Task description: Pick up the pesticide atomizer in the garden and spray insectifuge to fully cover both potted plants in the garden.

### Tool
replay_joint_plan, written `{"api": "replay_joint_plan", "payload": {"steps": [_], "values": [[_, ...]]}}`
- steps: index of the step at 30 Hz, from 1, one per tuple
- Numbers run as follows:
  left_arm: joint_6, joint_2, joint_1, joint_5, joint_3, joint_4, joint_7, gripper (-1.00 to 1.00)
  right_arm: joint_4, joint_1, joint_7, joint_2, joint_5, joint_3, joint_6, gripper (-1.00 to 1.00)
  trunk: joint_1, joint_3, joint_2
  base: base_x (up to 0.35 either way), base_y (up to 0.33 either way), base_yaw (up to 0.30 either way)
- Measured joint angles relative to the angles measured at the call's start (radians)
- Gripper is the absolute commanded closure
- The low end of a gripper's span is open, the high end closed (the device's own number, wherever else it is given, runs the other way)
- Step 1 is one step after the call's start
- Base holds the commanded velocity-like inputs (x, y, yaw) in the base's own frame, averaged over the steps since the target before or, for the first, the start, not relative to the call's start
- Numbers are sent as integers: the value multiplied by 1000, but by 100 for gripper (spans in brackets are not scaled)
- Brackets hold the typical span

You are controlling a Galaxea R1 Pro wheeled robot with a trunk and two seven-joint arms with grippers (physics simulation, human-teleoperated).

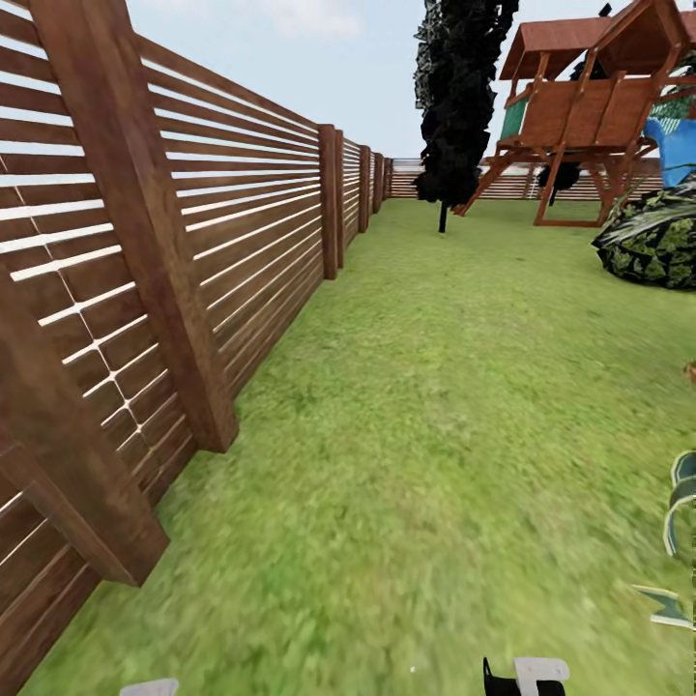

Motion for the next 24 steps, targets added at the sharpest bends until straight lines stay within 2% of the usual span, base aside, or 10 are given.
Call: {"api": "replay_joint_plan", "payload": {"steps": [18,24], "values": [[0,4,0,0,1,3,2,100,0,0,0,0,0,0,0,-100,0,0,0,338,0,-298],[0,6,0,0,2,3,3,100,0,0,0,0,-1,0,0,-100,0,0,0,338,0,-85]]}}
